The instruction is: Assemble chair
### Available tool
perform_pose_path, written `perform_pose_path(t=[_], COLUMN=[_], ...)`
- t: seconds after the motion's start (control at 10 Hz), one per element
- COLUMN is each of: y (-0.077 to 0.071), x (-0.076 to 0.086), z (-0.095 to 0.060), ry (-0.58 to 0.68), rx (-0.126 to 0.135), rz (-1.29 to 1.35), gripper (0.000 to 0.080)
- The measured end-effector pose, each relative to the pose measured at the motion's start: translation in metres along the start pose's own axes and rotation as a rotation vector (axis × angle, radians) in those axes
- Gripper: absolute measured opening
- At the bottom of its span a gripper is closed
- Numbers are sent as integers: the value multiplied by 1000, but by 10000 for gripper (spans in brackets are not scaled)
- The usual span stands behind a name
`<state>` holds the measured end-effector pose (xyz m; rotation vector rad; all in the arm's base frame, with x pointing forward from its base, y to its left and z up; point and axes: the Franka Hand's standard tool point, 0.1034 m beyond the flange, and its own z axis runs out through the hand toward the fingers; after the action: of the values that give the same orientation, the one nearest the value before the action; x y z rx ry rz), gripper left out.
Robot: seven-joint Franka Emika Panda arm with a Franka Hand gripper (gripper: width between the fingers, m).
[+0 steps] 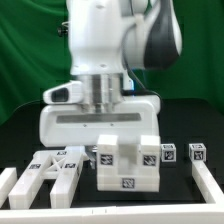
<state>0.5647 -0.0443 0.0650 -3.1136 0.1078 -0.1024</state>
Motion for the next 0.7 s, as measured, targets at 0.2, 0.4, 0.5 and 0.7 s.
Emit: perform_pose_path(t=[0.2,0.4,0.5,0.7], y=[-7,-7,-9,-11], x=[-2,-10,-14,-15], z=[-13,-8,-8,-4], ry=[-187,-313,-423,-557], rx=[6,18,28,40], rz=[-5,0,2,0], gripper=[34,34,34,34])
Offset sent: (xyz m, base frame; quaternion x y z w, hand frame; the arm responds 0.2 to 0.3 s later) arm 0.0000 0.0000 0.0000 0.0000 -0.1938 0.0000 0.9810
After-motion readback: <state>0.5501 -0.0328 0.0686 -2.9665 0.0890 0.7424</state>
